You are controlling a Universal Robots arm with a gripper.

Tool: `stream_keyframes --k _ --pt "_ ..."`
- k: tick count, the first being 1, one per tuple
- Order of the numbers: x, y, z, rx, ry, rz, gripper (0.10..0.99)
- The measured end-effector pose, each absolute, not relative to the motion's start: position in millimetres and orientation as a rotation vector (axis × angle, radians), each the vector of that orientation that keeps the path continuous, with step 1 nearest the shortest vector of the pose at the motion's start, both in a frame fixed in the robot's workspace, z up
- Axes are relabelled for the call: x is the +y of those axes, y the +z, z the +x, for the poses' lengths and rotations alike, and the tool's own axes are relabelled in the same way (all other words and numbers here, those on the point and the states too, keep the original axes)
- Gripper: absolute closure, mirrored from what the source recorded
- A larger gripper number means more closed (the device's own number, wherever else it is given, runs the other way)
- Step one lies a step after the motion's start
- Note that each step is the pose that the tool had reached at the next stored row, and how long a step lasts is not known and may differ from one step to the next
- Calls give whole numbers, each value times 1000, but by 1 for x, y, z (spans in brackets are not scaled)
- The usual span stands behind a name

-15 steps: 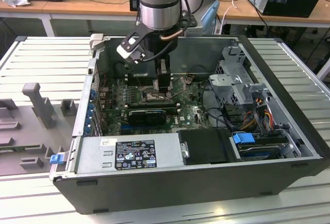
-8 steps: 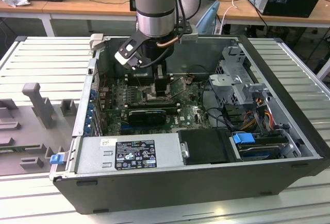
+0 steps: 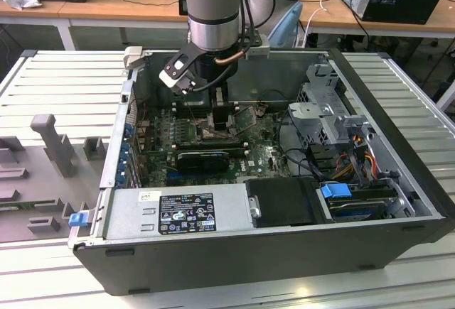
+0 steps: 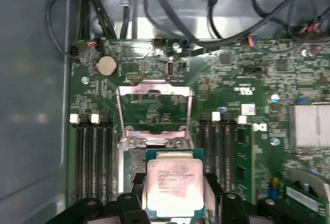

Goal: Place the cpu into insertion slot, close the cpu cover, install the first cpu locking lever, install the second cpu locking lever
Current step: 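Place the cpu into insertion slot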

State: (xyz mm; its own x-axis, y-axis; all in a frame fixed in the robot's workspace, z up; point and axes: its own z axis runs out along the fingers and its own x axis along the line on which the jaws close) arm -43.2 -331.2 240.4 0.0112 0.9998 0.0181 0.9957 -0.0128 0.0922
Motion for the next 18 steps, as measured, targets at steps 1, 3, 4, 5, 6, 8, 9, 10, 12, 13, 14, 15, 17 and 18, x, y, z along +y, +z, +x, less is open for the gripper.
stream_keyframes --k 1,3,4,5,6,8,9,10,12,13,14,15,17,18 --pt "-329 238 -44 2169 120 2195 557" --pt "-326 234 -46 2170 120 2195 557" --pt "-325 231 -47 2170 120 2195 557" --pt "-324 229 -49 2171 120 2194 557" --pt "-323 228 -50 2171 120 2194 557" --pt "-319 222 -53 2171 120 2193 557" --pt "-316 219 -53 2172 120 2193 557" --pt "-315 217 -53 2172 120 2193 557" --pt "-315 208 -53 2172 118 2194 557" --pt "-317 207 -53 2171 116 2194 557" --pt "-318 205 -53 2169 112 2192 557" --pt "-318 205 -53 2169 111 2191 557" --pt "-318 204 -53 2168 109 2190 557" --pt "-318 204 -52 2168 109 2190 557"
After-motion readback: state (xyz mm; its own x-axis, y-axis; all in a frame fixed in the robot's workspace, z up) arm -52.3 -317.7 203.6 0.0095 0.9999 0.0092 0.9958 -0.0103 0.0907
